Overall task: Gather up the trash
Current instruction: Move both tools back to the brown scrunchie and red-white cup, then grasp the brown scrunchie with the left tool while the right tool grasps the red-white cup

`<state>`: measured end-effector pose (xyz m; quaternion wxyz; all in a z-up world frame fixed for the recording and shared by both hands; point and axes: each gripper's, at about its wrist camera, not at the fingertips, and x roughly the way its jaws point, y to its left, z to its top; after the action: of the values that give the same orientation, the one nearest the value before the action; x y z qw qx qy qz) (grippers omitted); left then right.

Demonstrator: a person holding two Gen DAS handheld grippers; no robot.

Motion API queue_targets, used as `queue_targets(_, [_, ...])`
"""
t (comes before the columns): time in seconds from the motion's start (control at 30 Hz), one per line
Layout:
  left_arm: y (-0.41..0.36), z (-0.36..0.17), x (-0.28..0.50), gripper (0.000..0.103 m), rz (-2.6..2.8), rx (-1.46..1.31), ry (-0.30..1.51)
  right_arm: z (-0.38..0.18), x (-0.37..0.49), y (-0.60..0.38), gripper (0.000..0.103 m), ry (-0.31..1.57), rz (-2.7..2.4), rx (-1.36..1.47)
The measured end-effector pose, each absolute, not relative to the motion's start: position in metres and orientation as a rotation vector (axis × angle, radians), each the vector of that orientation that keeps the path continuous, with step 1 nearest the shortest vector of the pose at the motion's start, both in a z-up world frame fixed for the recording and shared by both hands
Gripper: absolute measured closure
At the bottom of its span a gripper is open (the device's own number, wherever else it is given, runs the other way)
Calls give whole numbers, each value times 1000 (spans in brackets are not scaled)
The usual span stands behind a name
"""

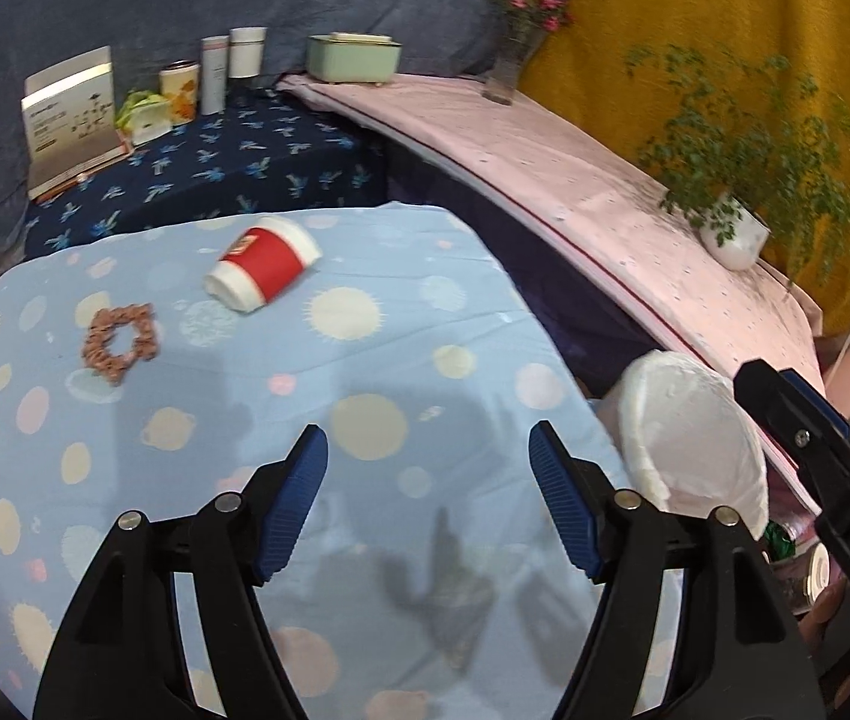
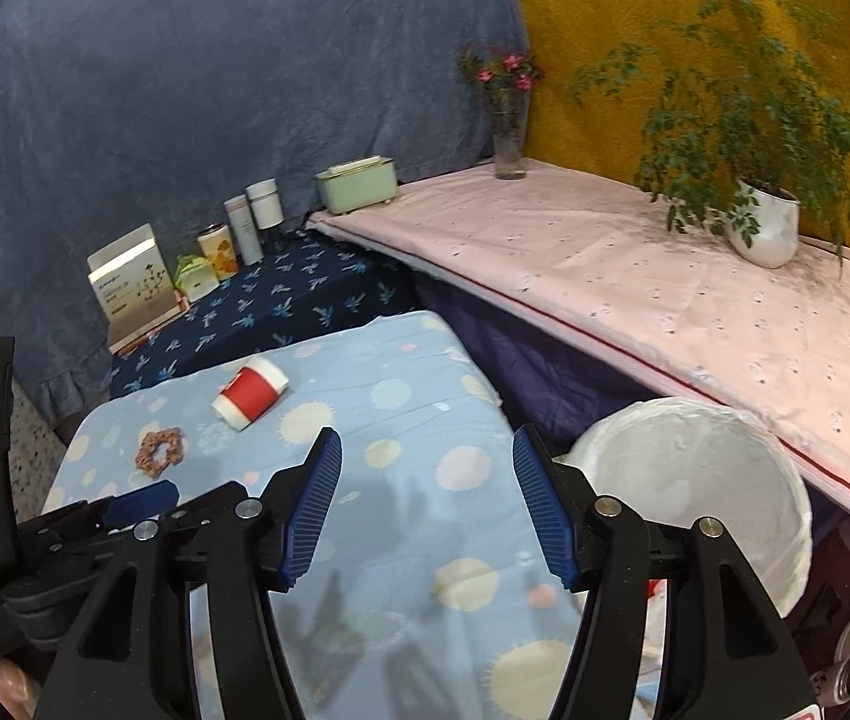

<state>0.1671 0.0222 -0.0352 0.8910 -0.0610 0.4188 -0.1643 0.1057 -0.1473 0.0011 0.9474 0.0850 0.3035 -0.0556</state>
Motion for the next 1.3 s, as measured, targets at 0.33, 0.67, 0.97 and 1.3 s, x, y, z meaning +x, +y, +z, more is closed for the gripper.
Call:
queue_targets(0.33, [104, -63, 195, 24, -175, -147, 882, -22, 143, -82, 36, 681, -21, 119])
queue_targets(0.67, [163, -91, 229, 11, -93, -163, 912, -50, 198, -15, 31, 739, 66, 81])
queue_targets(0.97, [184, -118, 277, 10, -84, -157, 952, -78, 268, 13, 31, 799, 93, 121])
queue_targets(1.3, [190, -146, 318, 20, -111, -209, 996, -110, 342, 16, 30, 857, 48, 213])
